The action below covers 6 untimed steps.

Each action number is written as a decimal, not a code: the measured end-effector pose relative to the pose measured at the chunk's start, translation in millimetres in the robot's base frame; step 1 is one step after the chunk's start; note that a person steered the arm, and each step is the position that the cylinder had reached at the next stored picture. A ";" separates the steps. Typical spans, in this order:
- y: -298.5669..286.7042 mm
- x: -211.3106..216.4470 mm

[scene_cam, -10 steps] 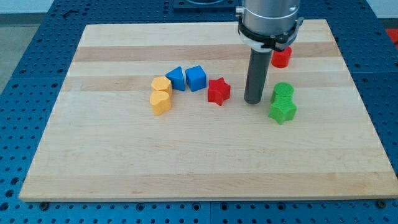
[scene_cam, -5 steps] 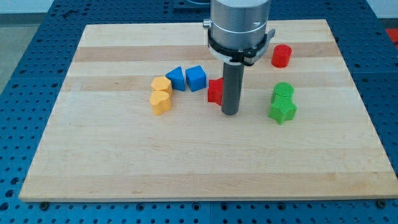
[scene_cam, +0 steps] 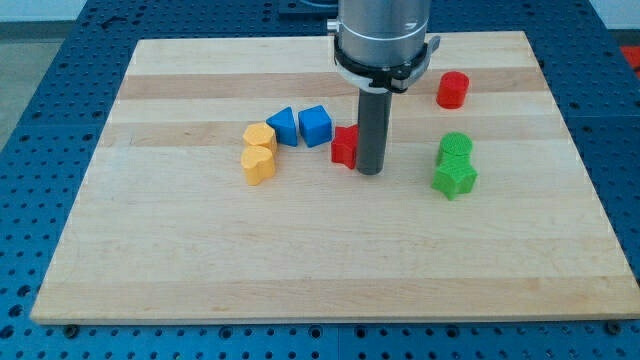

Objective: Move the red star closer to the blue cube

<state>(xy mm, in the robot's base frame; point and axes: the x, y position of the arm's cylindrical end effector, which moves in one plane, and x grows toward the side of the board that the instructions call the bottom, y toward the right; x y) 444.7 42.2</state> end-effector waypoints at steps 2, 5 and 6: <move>0.0 0.9; 0.5 -13.7; 3.7 -17.2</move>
